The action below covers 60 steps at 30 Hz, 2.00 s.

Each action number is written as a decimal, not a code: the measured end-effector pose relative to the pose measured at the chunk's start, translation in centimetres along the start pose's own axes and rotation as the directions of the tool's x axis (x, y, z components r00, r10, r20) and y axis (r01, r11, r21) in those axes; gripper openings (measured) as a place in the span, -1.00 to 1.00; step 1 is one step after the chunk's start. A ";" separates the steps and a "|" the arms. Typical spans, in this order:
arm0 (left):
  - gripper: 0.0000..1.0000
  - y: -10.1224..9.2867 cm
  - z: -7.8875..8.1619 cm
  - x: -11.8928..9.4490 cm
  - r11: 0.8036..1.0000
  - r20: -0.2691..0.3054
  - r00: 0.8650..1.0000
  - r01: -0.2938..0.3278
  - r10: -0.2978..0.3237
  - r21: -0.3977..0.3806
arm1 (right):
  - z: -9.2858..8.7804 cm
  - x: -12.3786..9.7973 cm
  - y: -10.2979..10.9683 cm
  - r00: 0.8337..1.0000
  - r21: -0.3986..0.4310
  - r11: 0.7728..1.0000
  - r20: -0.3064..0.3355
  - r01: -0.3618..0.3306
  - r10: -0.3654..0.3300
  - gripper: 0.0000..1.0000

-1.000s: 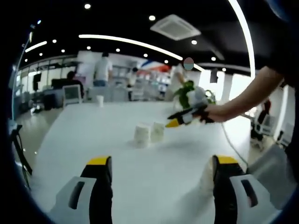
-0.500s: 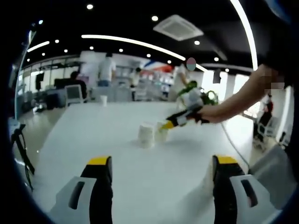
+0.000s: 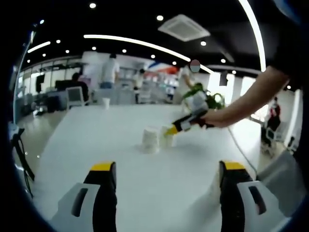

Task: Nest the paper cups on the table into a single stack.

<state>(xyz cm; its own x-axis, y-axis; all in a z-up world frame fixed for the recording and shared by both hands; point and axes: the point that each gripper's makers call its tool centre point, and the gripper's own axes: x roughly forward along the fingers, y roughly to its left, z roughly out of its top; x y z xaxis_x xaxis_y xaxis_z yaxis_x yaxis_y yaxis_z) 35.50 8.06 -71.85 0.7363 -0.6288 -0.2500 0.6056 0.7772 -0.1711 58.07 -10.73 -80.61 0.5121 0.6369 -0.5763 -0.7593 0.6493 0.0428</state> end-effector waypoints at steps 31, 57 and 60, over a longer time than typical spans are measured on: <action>0.70 -1.0 1.9 -0.7 0.999 0.022 0.999 0.030 -0.030 0.038 | -0.6 -5.8 1.9 0.999 0.090 0.995 0.020 0.035 -0.037 -0.31; 0.71 -5.5 3.9 0.2 0.989 0.040 0.990 0.130 -0.133 0.074 | 0.9 -16.2 7.9 0.988 0.109 0.993 0.148 0.035 -0.051 -0.31; 0.71 -5.9 4.1 0.3 0.987 0.040 0.989 0.141 -0.144 0.079 | 1.3 -17.1 8.5 0.984 0.115 0.993 0.172 0.029 -0.048 -0.31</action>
<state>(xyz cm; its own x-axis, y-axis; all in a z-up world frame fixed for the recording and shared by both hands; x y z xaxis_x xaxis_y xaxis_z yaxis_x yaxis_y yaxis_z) 33.42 3.18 -67.06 0.6528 -0.7346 -0.1848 0.7249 0.6766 -0.1290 43.37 -15.56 -69.28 0.6097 0.6667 -0.4287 -0.6932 0.7107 0.1195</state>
